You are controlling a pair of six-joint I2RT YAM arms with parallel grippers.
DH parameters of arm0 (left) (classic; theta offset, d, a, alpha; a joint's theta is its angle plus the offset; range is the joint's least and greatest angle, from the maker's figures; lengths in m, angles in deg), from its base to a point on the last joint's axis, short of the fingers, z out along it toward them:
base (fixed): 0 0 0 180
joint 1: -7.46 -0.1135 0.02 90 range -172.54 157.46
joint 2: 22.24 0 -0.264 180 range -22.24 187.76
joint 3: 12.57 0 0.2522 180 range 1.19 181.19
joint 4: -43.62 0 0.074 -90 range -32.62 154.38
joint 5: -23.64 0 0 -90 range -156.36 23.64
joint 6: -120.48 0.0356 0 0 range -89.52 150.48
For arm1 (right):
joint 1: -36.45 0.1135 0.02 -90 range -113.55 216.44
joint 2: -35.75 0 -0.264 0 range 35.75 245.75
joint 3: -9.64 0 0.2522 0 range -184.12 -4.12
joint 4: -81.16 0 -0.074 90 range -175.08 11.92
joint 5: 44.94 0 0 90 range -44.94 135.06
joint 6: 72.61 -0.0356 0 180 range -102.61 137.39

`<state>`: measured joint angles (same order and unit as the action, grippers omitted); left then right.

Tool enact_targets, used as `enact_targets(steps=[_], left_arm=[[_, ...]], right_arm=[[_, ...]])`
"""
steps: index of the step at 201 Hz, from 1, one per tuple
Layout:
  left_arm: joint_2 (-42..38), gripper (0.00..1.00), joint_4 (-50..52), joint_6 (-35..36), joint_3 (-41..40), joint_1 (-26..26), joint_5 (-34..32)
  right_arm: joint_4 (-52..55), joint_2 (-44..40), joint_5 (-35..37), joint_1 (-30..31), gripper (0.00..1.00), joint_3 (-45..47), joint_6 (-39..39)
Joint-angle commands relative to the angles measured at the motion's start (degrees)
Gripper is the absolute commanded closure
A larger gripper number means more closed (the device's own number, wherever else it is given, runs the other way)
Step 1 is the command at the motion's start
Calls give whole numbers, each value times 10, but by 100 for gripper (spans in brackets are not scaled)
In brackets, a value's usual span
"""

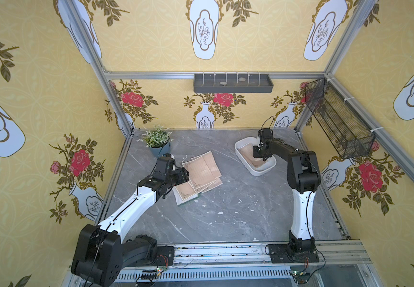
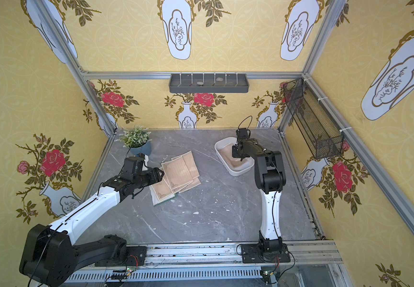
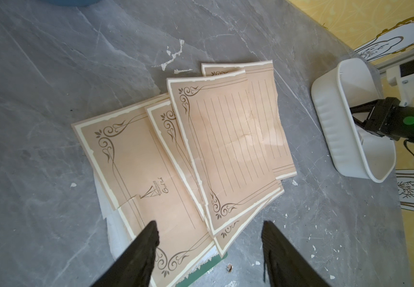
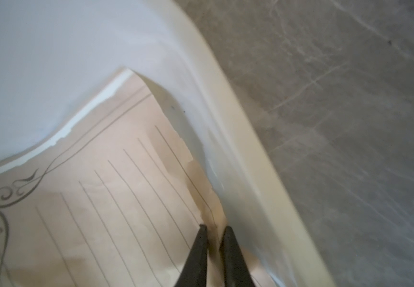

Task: Take out the stationery paper from the storage box
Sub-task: Pick up the stationery paper from the storage box.

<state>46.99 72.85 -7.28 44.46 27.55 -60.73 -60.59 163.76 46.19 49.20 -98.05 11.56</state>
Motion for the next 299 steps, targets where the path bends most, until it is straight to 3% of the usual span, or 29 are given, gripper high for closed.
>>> enact_targets(steps=[1,52,121,203,258,299], left_arm=[[-2,33,-8,-3,-5,-1,-2],[7,33,-23,-3,4,-1,39],[63,29,-219,-72,20,6,243],[173,29,-259,-96,105,77,264],[246,30,-265,-102,164,101,280],[289,30,-265,-107,211,115,289]], right_arm=[[100,13,-27,2,100,6,9],[88,-43,-14,8,100,29,-14],[20,-163,40,27,100,111,-82],[-5,-259,163,92,100,162,-160],[-65,-347,187,136,100,239,-197],[-55,-381,220,181,100,237,-214]])
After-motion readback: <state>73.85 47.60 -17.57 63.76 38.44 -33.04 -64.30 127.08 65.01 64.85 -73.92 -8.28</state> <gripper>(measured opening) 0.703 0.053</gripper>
